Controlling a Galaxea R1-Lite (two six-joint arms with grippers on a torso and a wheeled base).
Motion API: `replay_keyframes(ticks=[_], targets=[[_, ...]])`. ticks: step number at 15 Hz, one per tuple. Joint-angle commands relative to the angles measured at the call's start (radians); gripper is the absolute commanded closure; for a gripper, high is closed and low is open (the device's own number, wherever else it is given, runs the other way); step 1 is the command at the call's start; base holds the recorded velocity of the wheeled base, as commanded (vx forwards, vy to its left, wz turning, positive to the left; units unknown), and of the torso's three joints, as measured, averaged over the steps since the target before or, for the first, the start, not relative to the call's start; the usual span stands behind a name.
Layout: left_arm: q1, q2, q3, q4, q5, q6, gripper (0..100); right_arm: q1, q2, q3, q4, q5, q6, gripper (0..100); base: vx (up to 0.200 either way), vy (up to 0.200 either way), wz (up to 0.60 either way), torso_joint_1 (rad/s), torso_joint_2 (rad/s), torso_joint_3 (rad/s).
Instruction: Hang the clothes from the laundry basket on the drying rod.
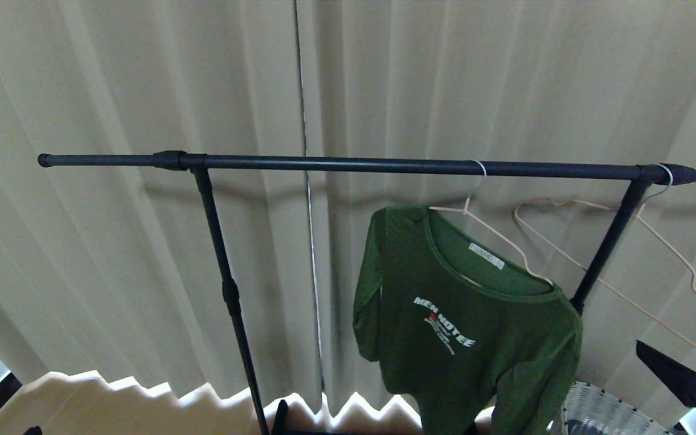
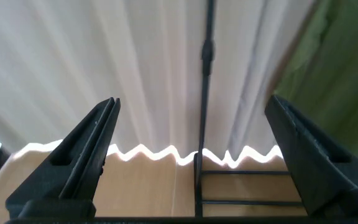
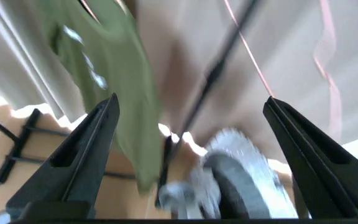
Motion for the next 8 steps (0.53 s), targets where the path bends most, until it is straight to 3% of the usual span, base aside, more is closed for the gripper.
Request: replay_keyframes(ticks=[1,5,8], targets=[[0.031,-0.107,0.008,0.055,0.008,-0.009,0,-0.096,-0.332,0.095,0.181,-0.006,0.006,0,0.000,0.000,0.00,0.000,0.00,0.000],[0.081,-0.375,0.002,0.327,-0.002,-0.012,0,-0.211,-0.626,0.201,0.374,-0.004,0.006,0,0.000,0.000,0.00,0.000,0.00,0.000],[0.087,-0.386,0.002,0.334,0.007,-0.065,0,-0.211,-0.723,0.199,0.385,0.002,0.008,0,0.000,0.000,0.00,0.000,0.00,0.000]])
